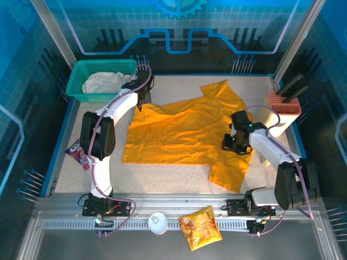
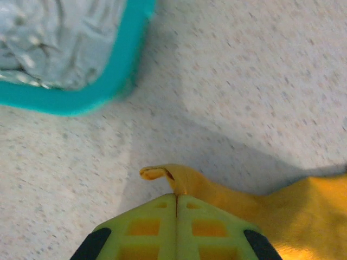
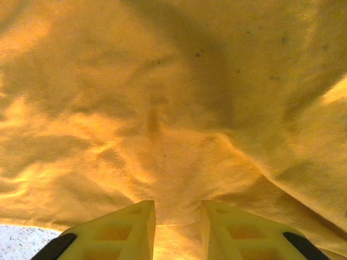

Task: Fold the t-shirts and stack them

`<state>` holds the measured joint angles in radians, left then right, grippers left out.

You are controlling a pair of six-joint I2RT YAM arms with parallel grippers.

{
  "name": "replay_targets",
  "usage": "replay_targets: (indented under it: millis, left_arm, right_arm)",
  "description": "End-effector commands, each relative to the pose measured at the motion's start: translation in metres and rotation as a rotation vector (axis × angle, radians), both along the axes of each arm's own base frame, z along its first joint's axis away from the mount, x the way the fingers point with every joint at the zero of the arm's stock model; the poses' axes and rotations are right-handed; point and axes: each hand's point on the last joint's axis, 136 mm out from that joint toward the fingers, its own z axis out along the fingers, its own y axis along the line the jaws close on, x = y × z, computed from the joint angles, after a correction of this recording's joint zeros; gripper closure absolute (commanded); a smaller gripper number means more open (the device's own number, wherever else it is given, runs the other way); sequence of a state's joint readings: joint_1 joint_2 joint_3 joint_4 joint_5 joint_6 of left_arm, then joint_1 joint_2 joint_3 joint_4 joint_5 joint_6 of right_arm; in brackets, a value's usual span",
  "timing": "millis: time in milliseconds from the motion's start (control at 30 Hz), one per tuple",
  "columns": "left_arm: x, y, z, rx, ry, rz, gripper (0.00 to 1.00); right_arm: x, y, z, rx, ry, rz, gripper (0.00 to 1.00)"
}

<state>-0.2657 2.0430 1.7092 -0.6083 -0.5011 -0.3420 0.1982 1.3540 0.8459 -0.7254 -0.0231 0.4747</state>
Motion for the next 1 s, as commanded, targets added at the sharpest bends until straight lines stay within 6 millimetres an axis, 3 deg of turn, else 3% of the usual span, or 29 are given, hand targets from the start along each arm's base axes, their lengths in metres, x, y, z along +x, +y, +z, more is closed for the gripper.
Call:
replay_targets:
  millis: [0, 133, 233, 333, 433, 500, 533, 667, 733, 833, 967]
  left_arm:
    - [0.014, 0.017, 0.019, 0.05, -0.116, 0.089, 1.0]
    - [0.026, 0.014, 0.028, 0.056, -0.149, 0.067, 0.99]
    - [0.038, 0.007, 0.022, 0.056, -0.132, 0.03, 0.89]
    - [0.044, -0.003, 0.017, 0.035, -0.15, -0.013, 0.65]
    - [0.037, -0.009, 0.021, -0.003, -0.188, -0.04, 0.25]
    - [0.027, -0.015, 0.03, -0.016, -0.212, -0.062, 0.1]
    - [0.022, -0.018, 0.034, -0.011, -0.216, -0.072, 0.07]
    - [-0.005, -0.034, 0.051, 0.017, -0.182, -0.127, 0.04]
    - [-0.024, -0.04, 0.044, 0.02, -0.121, -0.137, 0.07]
    - [-0.06, -0.043, 0.012, -0.007, 0.005, -0.114, 0.17]
    - [-0.107, -0.042, -0.045, -0.074, 0.18, -0.056, 0.3]
  right_arm:
    - [-0.004, -0.003, 0.003, -0.017, 0.003, 0.011, 0.7]
    - [-0.001, -0.002, 0.001, -0.013, 0.01, 0.012, 0.7]
    - [0.001, 0.0, 0.001, -0.003, 0.01, 0.013, 0.71]
    - [0.001, 0.001, 0.0, 0.004, 0.007, 0.011, 0.71]
    - [-0.003, -0.001, -0.004, -0.003, 0.014, 0.009, 0.7]
    - [-0.004, -0.001, -0.007, -0.007, 0.021, 0.011, 0.7]
    - [-0.003, -0.001, -0.008, -0.005, 0.022, 0.012, 0.7]
    - [0.005, 0.008, -0.007, 0.03, 0.017, 0.018, 0.7]
    - [0.012, 0.014, -0.005, 0.054, 0.006, 0.027, 0.7]
    - [0.04, 0.033, 0.01, 0.123, -0.047, 0.06, 0.7]
    - [0.081, 0.061, 0.02, 0.229, -0.089, 0.098, 0.71]
